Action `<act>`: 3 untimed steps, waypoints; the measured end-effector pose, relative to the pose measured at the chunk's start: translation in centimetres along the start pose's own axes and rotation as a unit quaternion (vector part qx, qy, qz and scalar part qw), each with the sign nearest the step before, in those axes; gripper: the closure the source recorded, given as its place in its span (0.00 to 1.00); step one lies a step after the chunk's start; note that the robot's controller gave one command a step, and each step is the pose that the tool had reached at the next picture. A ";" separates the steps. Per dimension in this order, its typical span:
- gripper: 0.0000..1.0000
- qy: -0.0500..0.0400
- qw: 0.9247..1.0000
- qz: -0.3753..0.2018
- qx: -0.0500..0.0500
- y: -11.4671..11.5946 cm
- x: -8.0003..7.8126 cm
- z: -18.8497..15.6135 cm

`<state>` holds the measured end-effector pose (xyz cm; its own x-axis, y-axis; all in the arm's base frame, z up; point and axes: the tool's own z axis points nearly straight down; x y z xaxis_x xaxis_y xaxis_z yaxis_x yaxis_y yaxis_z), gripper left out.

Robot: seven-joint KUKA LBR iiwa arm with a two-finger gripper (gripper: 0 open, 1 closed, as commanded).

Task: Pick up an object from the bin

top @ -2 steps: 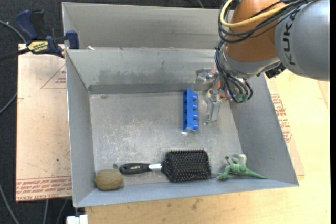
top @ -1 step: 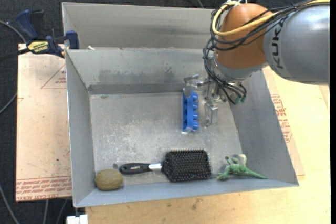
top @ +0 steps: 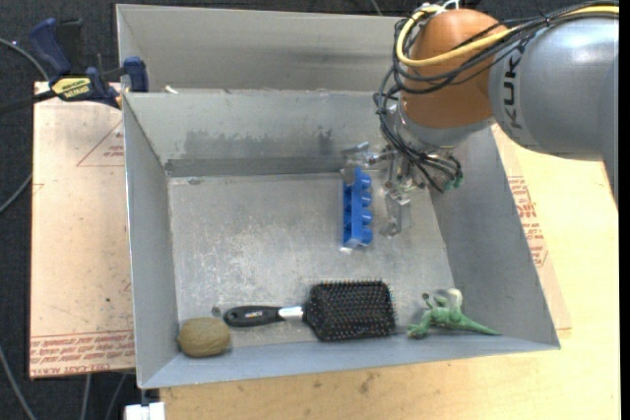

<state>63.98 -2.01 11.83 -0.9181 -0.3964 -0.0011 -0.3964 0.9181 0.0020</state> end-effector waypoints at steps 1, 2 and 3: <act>0.00 -0.001 1.000 -0.019 0.001 0.4 -0.6 -0.5; 0.00 -0.001 0.967 -0.254 0.002 0.0 -1.2 2.9; 1.00 -0.001 0.947 -0.321 0.000 1.0 -1.9 4.8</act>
Offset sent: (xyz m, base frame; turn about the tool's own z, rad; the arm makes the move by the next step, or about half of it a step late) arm 0.0134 0.0023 -0.0483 -0.6137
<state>65.31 -0.34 7.00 -0.4882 -0.8727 -0.0035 -0.8728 0.4882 -0.0002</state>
